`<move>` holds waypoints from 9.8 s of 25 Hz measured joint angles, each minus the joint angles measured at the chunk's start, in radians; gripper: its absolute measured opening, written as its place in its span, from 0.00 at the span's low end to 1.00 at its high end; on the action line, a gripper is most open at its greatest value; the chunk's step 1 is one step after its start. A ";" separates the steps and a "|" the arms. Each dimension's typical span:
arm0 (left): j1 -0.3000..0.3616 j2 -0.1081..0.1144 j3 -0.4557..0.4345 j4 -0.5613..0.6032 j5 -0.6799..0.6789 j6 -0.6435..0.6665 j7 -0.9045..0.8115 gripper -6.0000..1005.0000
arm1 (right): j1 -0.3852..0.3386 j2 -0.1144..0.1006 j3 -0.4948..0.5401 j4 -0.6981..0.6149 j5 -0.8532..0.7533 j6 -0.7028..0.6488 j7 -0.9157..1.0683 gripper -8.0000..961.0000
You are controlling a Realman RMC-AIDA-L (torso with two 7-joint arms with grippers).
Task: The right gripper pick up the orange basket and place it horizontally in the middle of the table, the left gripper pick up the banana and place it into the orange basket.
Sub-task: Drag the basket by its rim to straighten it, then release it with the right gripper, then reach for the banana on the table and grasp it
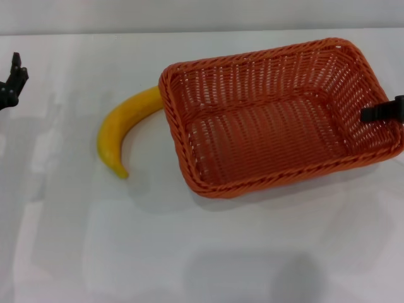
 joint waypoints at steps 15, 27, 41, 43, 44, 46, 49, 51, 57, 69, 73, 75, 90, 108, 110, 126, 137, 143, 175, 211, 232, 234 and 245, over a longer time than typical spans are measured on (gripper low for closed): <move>-0.003 0.001 -0.001 -0.004 -0.014 0.000 0.000 0.86 | -0.011 0.005 -0.083 0.010 0.054 0.009 -0.005 0.26; -0.004 0.001 -0.001 -0.005 -0.014 -0.006 0.000 0.86 | -0.025 0.002 -0.093 0.008 0.070 0.038 -0.003 0.27; -0.004 0.001 -0.001 -0.004 -0.014 -0.008 0.000 0.86 | -0.038 0.000 -0.087 0.007 0.070 0.061 -0.003 0.29; -0.004 0.001 -0.001 -0.004 -0.014 -0.008 0.000 0.86 | -0.038 0.001 -0.090 0.006 0.070 0.059 -0.003 0.29; -0.004 0.001 -0.001 -0.005 -0.014 -0.008 0.000 0.86 | -0.038 0.001 -0.090 0.005 0.070 0.058 -0.003 0.29; -0.004 0.001 -0.001 -0.005 -0.014 -0.008 0.000 0.86 | -0.038 0.002 -0.091 0.005 0.073 0.056 -0.002 0.29; -0.004 0.001 -0.001 -0.005 -0.014 -0.008 0.000 0.86 | -0.039 0.001 -0.092 0.002 0.087 0.054 -0.002 0.29; -0.004 0.001 -0.001 -0.005 -0.014 -0.008 0.000 0.86 | -0.040 0.000 -0.092 0.001 0.093 0.052 -0.003 0.30; -0.004 0.001 -0.001 -0.005 -0.014 -0.008 0.000 0.86 | -0.037 -0.002 -0.096 0.000 0.109 0.037 -0.014 0.30; -0.008 0.001 -0.001 -0.006 -0.014 -0.009 0.000 0.86 | -0.034 -0.003 -0.097 0.005 0.158 0.018 -0.051 0.31; -0.008 0.001 -0.001 -0.006 -0.014 -0.010 0.000 0.86 | -0.031 -0.004 -0.097 0.011 0.174 0.012 -0.068 0.32; -0.009 0.001 -0.001 -0.006 -0.014 -0.010 0.000 0.86 | -0.031 -0.004 -0.096 0.011 0.179 0.012 -0.069 0.32; -0.010 0.001 -0.001 -0.006 -0.014 -0.011 0.000 0.86 | -0.038 -0.004 -0.088 0.024 0.180 0.044 -0.048 0.33; -0.004 0.001 -0.001 -0.006 -0.014 -0.011 0.000 0.86 | -0.053 -0.006 -0.082 0.014 0.308 0.059 -0.267 0.49; -0.002 0.001 -0.001 -0.006 -0.014 -0.011 0.000 0.86 | -0.059 -0.006 -0.080 0.012 0.363 0.058 -0.350 0.57; 0.000 -0.004 0.007 0.014 -0.014 0.028 -0.163 0.86 | -0.214 0.004 -0.085 0.233 1.148 -0.259 -1.383 0.89; 0.069 0.024 0.004 0.131 0.095 0.186 -0.625 0.86 | -0.242 -0.003 -0.076 0.552 1.421 -0.451 -1.769 0.89; 0.044 0.119 0.000 0.143 0.300 0.499 -1.095 0.86 | -0.244 -0.005 -0.071 0.587 1.426 -0.379 -1.741 0.89; -0.582 0.446 -0.004 0.156 1.619 0.239 -2.070 0.86 | -0.295 -0.024 -0.061 0.598 1.430 -0.141 -1.672 0.89; -0.284 0.034 -0.816 0.981 3.252 0.144 -2.741 0.84 | -0.267 -0.008 -0.050 0.620 1.430 0.014 -1.677 0.89; -0.255 0.009 -0.799 0.866 3.193 0.025 -2.728 0.82 | -0.272 -0.007 -0.044 0.633 1.422 0.016 -1.674 0.89; -0.256 0.009 -0.786 0.865 3.198 0.028 -2.744 0.82 | -0.272 -0.007 -0.043 0.633 1.422 0.016 -1.674 0.89; -0.242 0.014 -0.780 0.865 3.209 0.053 -2.758 0.81 | -0.269 -0.007 -0.043 0.633 1.422 0.020 -1.674 0.89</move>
